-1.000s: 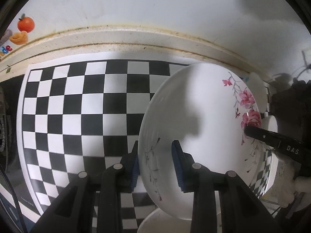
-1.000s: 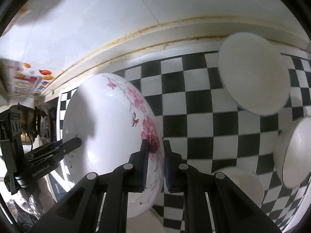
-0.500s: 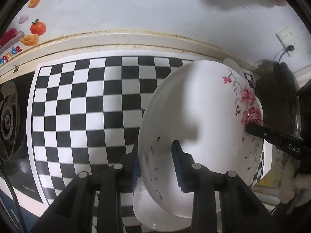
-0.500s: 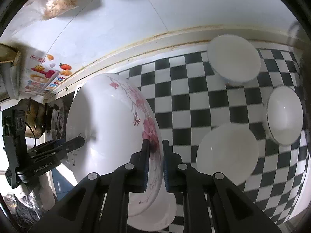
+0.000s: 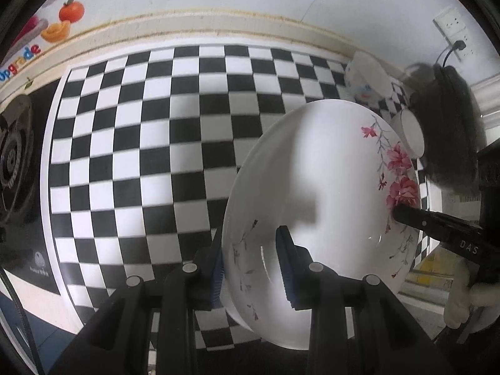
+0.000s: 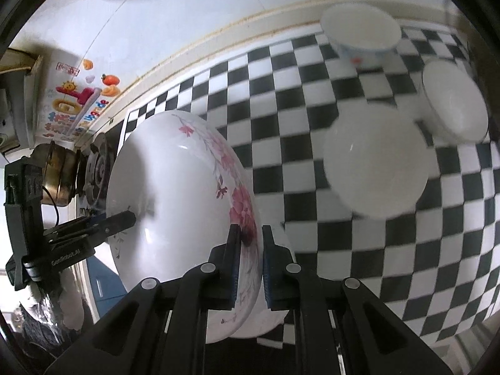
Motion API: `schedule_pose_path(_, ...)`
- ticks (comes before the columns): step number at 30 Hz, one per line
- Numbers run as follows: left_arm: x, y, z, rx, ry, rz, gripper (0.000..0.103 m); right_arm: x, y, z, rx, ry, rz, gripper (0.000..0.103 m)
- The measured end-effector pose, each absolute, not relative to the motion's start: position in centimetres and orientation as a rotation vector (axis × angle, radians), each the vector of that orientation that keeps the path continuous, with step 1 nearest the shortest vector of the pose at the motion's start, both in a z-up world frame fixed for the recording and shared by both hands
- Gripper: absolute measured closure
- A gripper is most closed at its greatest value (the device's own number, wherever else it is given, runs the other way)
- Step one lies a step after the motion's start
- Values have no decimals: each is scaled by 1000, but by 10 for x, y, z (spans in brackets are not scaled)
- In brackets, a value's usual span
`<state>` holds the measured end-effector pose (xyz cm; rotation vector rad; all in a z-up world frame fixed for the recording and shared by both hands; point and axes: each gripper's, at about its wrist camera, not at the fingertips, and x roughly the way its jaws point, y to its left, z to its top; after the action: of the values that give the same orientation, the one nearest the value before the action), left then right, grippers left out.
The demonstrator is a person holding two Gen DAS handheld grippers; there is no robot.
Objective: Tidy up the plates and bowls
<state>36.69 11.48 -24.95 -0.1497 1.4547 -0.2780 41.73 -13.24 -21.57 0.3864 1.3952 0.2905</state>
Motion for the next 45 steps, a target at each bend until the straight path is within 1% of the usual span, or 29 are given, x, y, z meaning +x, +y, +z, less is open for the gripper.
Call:
schedule_pose_path(11,340,112,-286,-115,1525,-259,75,378,-126,-259,394,1470,267,89)
schedule_pose_path(23,334,101,-313,-31,1578,-246,75,367,-127,-296,412,1532,243,89)
schedule_pose_path(33,334,88,-321,60,1612,-230,75,370,-125,-305,405,1549,235,89)
schedule_pose_path(45,333,70,-331,95,1622,-203,75,378,-115,-304,354,1562,214,89)
